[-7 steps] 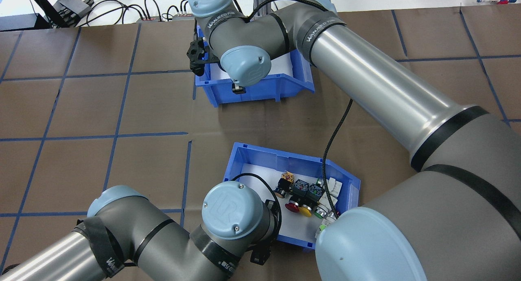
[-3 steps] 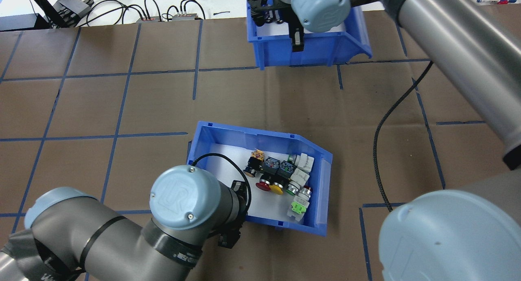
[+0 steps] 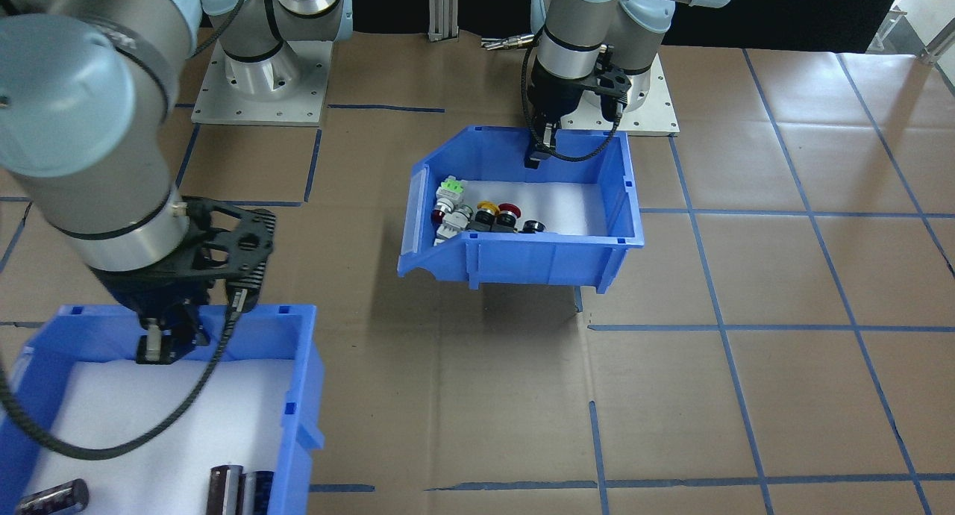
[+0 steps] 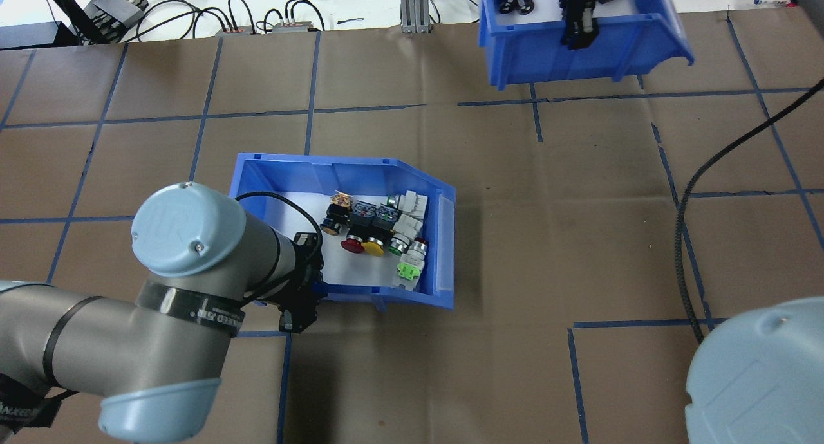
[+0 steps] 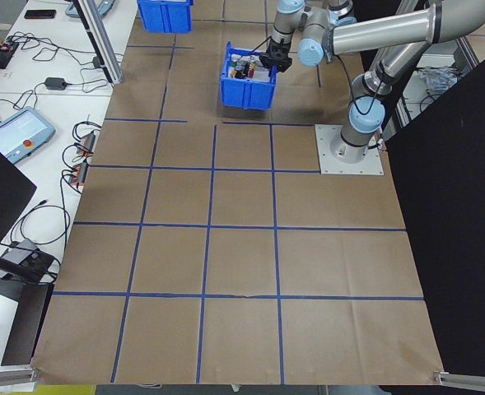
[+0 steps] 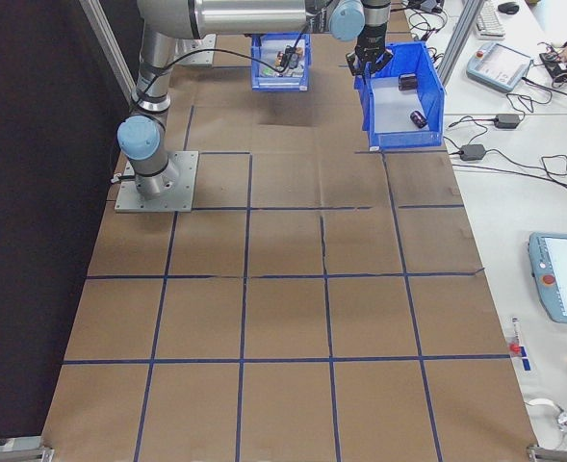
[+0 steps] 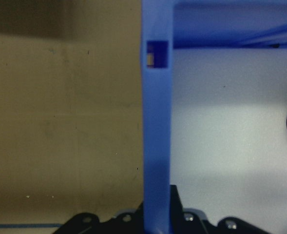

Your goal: Place button box in front

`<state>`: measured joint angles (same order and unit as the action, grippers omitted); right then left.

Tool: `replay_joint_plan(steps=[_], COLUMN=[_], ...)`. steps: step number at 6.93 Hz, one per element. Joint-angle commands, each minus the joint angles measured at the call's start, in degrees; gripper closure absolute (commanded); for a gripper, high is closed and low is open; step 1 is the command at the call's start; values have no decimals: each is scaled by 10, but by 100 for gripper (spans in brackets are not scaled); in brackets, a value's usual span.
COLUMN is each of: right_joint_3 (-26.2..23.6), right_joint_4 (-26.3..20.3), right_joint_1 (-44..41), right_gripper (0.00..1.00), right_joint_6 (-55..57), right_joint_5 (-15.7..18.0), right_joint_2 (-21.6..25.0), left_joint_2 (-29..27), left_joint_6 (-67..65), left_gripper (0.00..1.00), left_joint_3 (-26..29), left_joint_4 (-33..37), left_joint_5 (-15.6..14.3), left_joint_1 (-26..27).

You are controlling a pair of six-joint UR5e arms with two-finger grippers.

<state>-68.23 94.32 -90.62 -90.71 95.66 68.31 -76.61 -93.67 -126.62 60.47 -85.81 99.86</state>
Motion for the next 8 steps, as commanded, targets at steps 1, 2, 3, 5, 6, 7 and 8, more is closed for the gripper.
replay_joint_plan(steps=[1, 2, 3, 5, 6, 7, 8], right_joint_3=[-63, -113, -167, -275, -314, -346, -378], right_joint_4=[-12, -12, -5, 14, 26, 26, 27], right_joint_1=[94, 125, 140, 150, 167, 171, 171], right_gripper=[99, 99, 98, 98, 98, 98, 98], right_joint_6=[-73, -109, -122, -126, -159, -168, -169], right_joint_5=[-3, -4, -5, -4, -3, -4, -4], right_joint_2=[58, 94, 130, 205, 232, 256, 281], left_joint_2=[-93, -152, -202, -298, -350, -400, -436], left_joint_6=[29, 23, 17, -27, -65, -97, -100], left_gripper=[100, 100, 100, 100, 100, 100, 99], left_joint_3=[91, 149, 195, 291, 352, 410, 445], left_joint_4=[2, 1, -2, -11, -11, -11, -11], left_joint_5=[1, 5, 24, 26, 26, 24, 23], left_joint_1=[-26, -21, -13, 16, 40, 65, 77])
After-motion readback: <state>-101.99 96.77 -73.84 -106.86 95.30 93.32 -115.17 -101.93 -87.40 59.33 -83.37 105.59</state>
